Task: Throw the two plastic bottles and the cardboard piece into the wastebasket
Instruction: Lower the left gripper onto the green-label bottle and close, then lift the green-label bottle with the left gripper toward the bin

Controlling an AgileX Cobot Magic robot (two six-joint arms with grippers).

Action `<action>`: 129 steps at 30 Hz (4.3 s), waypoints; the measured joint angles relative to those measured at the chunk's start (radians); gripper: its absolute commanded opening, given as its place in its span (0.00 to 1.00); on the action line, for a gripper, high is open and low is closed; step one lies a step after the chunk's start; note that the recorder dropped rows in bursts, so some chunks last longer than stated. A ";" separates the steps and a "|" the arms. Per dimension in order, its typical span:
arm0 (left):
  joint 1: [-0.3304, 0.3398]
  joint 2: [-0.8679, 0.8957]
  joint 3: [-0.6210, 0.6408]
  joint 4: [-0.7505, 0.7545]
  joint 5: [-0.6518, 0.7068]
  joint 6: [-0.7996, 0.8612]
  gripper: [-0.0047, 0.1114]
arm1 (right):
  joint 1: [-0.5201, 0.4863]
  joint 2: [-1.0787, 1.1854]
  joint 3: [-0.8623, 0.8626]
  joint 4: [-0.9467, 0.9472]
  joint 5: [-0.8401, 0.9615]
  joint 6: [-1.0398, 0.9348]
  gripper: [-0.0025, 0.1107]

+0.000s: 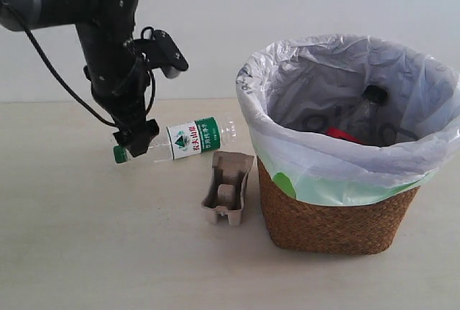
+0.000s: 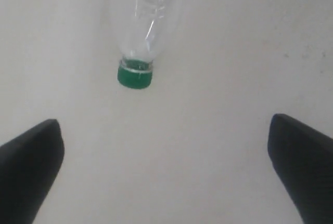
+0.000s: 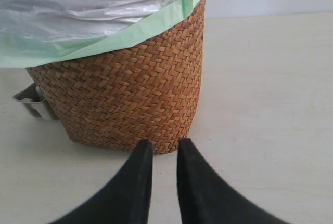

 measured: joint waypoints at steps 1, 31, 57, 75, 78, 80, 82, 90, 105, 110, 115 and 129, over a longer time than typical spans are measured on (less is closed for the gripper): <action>0.000 0.018 0.000 0.003 -0.020 0.024 0.97 | 0.000 0.000 0.000 0.000 0.000 0.000 0.14; 0.000 0.168 0.003 0.042 -0.301 0.123 0.65 | 0.000 0.000 0.000 0.000 0.000 0.000 0.14; 0.006 0.288 0.003 0.137 -0.521 0.130 0.72 | 0.000 0.000 0.000 0.000 0.000 0.000 0.14; 0.094 0.182 0.011 -0.077 -0.346 0.021 0.07 | 0.000 0.000 0.000 0.000 0.000 0.000 0.14; 0.155 0.079 0.039 -0.280 -0.319 0.077 0.07 | 0.000 0.000 0.000 0.000 0.000 0.000 0.14; 0.191 0.002 0.072 -0.367 -0.307 0.079 0.07 | 0.000 0.000 0.000 0.000 0.000 0.000 0.14; 0.230 -0.075 0.128 -0.432 -0.291 0.081 0.07 | 0.000 0.000 0.000 0.000 0.000 0.000 0.14; 0.341 -0.409 0.474 -0.647 -0.392 0.081 0.07 | 0.000 0.000 0.000 0.000 0.000 0.000 0.14; 0.507 -0.933 0.917 -0.666 -0.389 -0.114 0.07 | 0.000 0.000 0.000 0.000 0.000 0.000 0.14; 0.612 -0.977 1.010 -0.540 -0.388 -0.187 0.07 | 0.000 0.000 0.000 0.000 0.000 0.000 0.14; 0.663 -0.977 1.069 -0.499 -0.413 -0.201 0.07 | 0.000 0.000 0.000 0.000 0.000 0.000 0.14; 0.293 -0.694 0.694 -1.441 -0.395 0.390 0.54 | 0.000 0.000 0.000 0.000 0.000 0.000 0.14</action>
